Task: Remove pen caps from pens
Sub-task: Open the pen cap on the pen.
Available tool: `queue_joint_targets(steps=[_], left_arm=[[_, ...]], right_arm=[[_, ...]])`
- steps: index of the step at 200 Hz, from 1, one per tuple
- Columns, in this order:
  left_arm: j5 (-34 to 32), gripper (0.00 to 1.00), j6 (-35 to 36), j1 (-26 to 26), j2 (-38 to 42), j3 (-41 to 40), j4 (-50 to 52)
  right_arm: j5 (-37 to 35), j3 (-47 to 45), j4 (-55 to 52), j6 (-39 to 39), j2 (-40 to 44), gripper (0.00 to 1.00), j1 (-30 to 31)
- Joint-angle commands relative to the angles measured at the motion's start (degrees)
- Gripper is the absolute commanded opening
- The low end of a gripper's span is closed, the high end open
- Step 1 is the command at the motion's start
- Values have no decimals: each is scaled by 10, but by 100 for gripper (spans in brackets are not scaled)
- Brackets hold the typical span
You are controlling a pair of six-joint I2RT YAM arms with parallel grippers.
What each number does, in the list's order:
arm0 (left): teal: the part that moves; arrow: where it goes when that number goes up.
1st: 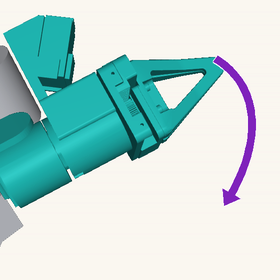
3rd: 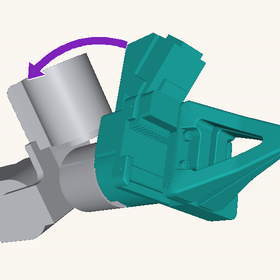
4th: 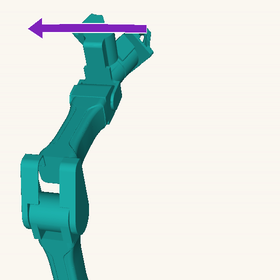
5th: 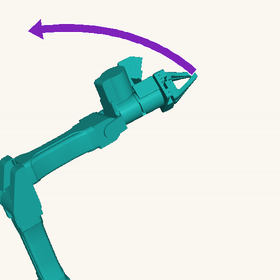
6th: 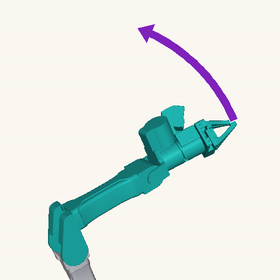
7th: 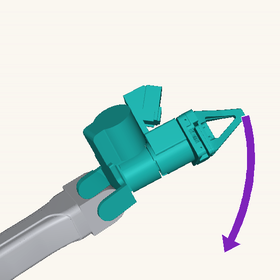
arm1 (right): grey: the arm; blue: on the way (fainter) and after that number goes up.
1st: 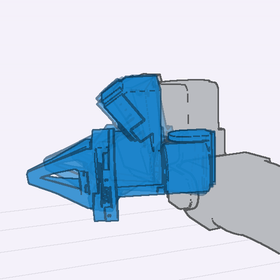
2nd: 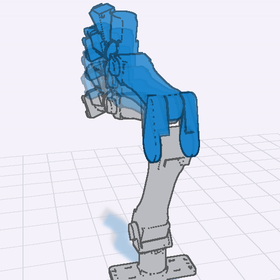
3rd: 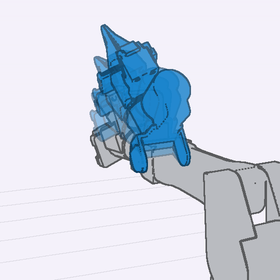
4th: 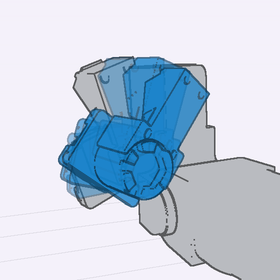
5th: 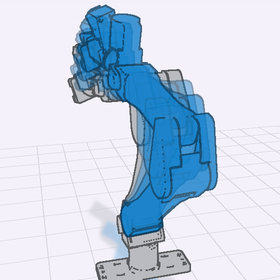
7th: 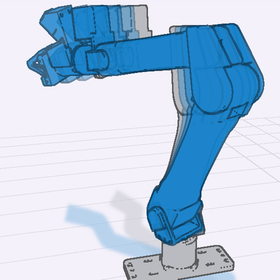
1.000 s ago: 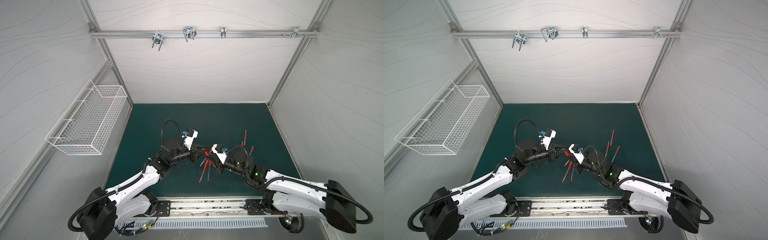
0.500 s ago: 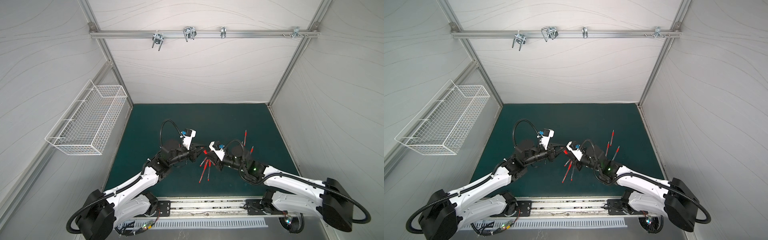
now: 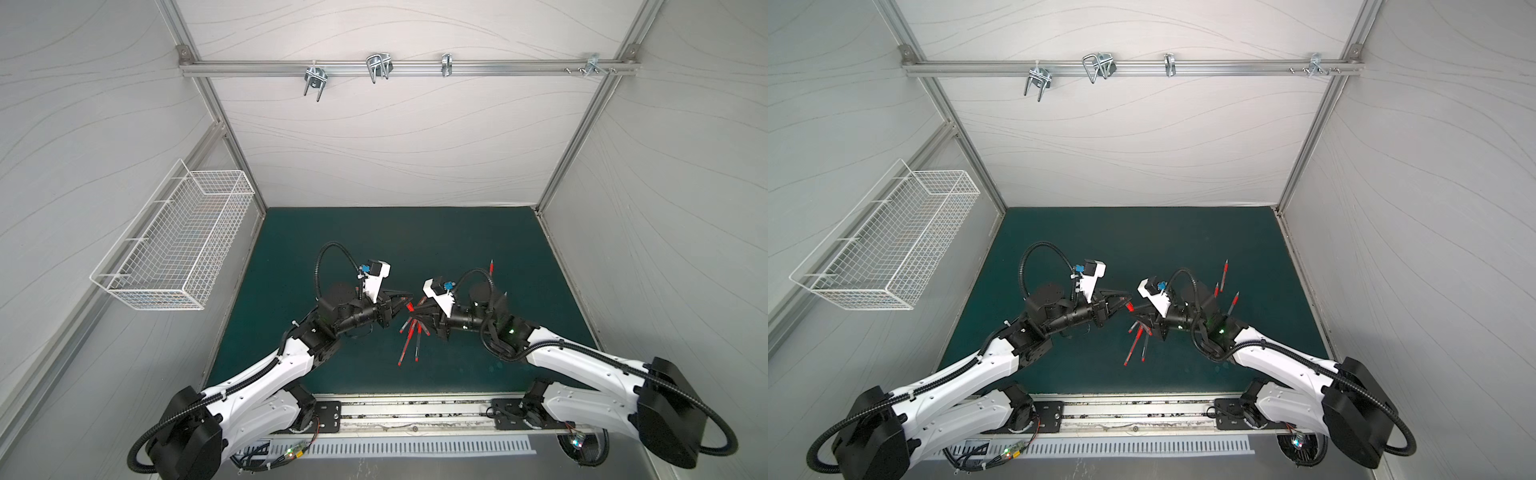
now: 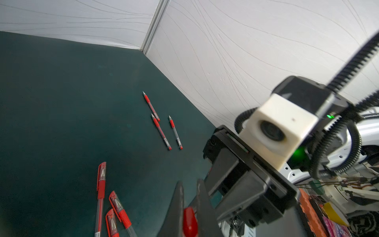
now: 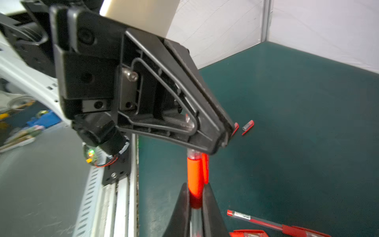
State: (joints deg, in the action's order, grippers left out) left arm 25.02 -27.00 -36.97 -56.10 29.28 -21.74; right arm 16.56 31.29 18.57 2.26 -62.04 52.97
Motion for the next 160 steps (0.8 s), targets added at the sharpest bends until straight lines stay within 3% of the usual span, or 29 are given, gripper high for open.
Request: queue_joint_targets(steps=[1,31,45,59,75,123,143,160], left_arm=[[-53,0,-9,8,-2,21,-32],[-68,0,-18,8,-8,26,-30],[-75,0,-20,8,-7,24,-30],[-86,0,-26,9,-7,22,-30],[-89,0,-33,9,-8,21,-32],[-88,0,-39,17,-8,13,-47],[-76,0,-41,20,-9,12,-51],[-70,0,-42,21,-8,10,-58]], right_arm=[[-227,-18,-33,-53,12,0,84],[-402,-12,-12,-58,-16,0,138],[-438,-6,-1,-63,-35,0,152],[-419,-7,0,-58,-35,0,152],[-347,-18,-2,-48,-14,0,137],[62,-53,-18,15,50,0,-38],[163,-57,-4,39,33,0,-97],[204,-59,19,53,11,0,-119]])
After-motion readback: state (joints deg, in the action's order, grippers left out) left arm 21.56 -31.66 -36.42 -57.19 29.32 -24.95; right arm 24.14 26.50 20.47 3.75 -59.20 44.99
